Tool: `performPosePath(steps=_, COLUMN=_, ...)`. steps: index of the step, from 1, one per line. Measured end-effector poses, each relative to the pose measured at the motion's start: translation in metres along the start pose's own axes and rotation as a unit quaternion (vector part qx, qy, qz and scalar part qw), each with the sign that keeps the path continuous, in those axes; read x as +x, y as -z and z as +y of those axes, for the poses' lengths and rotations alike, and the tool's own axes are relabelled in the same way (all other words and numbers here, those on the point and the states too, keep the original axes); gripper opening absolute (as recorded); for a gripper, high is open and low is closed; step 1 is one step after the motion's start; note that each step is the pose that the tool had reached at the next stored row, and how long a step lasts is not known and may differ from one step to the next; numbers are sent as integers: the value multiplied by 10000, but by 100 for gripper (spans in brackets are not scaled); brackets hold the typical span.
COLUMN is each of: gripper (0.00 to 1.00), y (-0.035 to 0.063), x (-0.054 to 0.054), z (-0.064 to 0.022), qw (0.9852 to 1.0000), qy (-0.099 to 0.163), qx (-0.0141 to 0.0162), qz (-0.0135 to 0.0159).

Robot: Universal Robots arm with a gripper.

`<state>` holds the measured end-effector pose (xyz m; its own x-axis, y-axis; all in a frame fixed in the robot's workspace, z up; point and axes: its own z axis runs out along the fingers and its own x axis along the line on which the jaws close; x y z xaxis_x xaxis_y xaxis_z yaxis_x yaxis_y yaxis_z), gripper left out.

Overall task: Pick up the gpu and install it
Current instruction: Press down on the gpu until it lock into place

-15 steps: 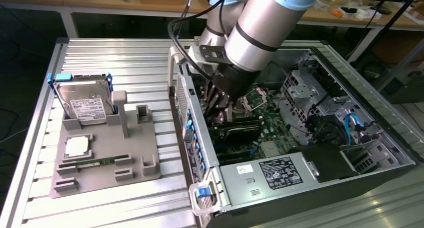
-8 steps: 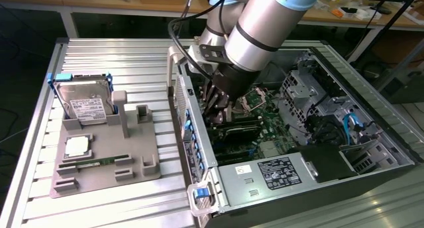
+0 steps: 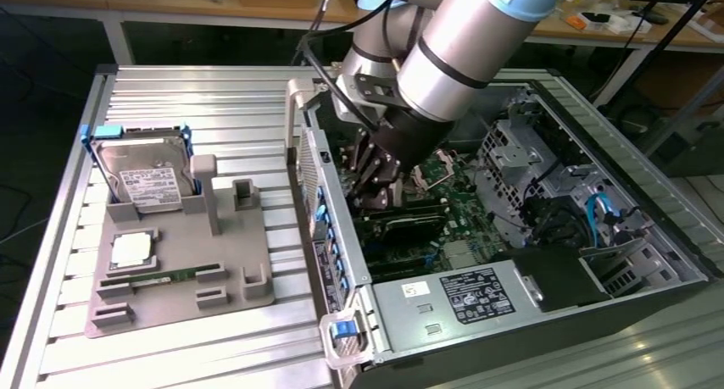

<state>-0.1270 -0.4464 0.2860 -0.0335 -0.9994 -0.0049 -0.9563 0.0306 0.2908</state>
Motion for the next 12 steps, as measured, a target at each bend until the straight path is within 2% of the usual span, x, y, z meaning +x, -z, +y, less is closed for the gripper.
performPosePath(steps=3, gripper=11, y=0, x=50, z=-3, qw=10000, qy=7, qx=-2, qz=-16)
performPosePath(steps=9, gripper=11, y=0, x=232, z=-14, qw=10000, qy=29, qx=-15, qz=-86)
performPosePath(steps=12, gripper=11, y=1, x=277, z=-22, qw=9999, qy=31, qx=-32, qz=-92)
